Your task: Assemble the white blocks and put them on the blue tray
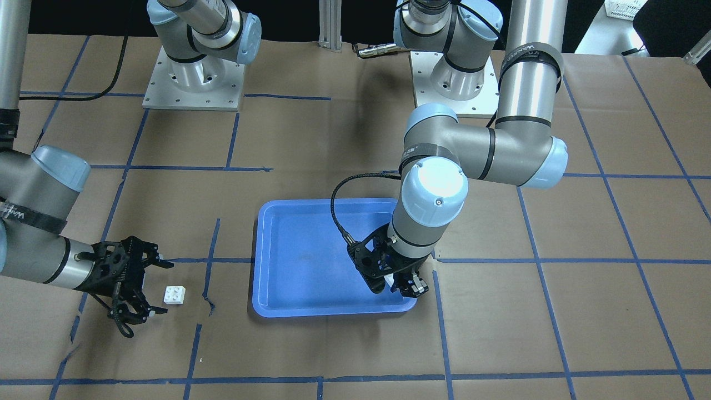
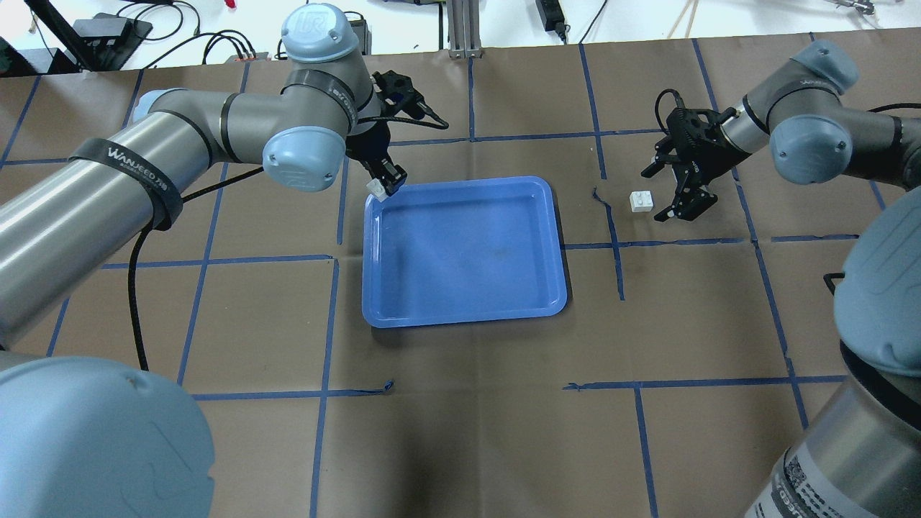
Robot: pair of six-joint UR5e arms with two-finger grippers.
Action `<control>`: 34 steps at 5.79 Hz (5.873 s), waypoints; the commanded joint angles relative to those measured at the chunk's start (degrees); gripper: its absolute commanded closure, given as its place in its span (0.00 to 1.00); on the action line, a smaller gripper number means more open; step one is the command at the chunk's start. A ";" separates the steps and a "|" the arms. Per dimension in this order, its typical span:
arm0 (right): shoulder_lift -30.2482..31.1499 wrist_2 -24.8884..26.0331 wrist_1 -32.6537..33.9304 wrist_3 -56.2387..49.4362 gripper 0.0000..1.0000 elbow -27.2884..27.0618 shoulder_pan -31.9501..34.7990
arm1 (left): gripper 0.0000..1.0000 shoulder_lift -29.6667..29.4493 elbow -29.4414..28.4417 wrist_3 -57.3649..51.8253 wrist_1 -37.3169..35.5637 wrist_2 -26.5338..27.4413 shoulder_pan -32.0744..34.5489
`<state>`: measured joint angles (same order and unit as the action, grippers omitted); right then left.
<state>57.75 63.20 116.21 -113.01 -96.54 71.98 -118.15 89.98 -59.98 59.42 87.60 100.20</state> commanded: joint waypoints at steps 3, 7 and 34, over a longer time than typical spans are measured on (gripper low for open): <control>-0.36 0.17 3.05 0.25 0.25 -0.67 0.00 | 0.82 -1.20 3.51 -11.56 -0.44 -0.68 6.58; -0.18 0.08 3.06 -0.19 0.62 -0.14 0.00 | 0.78 -1.99 6.61 -11.56 -4.74 -0.76 7.82; 2.90 -1.77 37.08 38.30 0.74 -14.47 29.44 | 0.01 30.79 -1.83 57.61 31.01 -1.64 -2.38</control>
<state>60.64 61.39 153.31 -74.85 -111.00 101.36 -87.44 88.19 -2.36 90.43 85.95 97.88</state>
